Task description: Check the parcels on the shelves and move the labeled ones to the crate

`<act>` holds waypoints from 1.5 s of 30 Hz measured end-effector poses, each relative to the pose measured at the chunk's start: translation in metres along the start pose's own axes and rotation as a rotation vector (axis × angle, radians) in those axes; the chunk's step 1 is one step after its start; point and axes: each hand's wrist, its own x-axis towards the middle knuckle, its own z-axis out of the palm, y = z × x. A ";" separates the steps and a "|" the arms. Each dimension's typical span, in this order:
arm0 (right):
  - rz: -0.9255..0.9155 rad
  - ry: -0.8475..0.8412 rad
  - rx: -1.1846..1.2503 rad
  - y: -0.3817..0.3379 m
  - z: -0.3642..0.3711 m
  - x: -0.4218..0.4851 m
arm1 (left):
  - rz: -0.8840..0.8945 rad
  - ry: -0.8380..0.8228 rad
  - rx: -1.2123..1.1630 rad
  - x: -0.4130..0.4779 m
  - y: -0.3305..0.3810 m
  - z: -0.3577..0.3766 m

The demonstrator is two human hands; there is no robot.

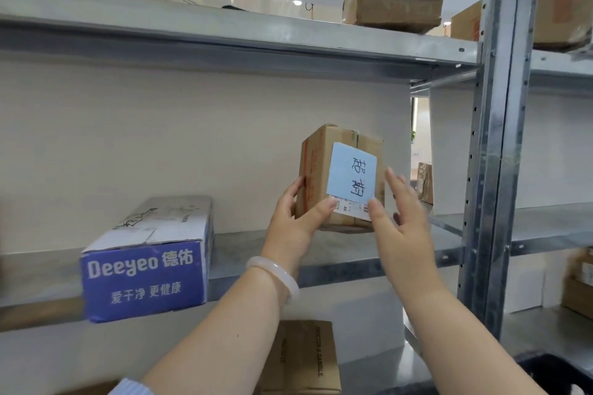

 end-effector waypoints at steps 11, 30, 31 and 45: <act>-0.208 -0.072 0.188 -0.096 0.090 -0.033 | 0.265 0.098 0.270 -0.085 0.121 -0.092; -0.222 -1.036 0.676 -0.309 0.414 -0.307 | 0.089 1.120 0.386 -0.441 0.263 -0.413; -0.223 -1.086 0.718 -0.320 0.425 -0.332 | 0.073 1.191 0.374 -0.469 0.266 -0.423; -0.438 -1.752 1.168 -0.458 0.533 -0.566 | 0.159 2.071 0.354 -0.707 0.296 -0.448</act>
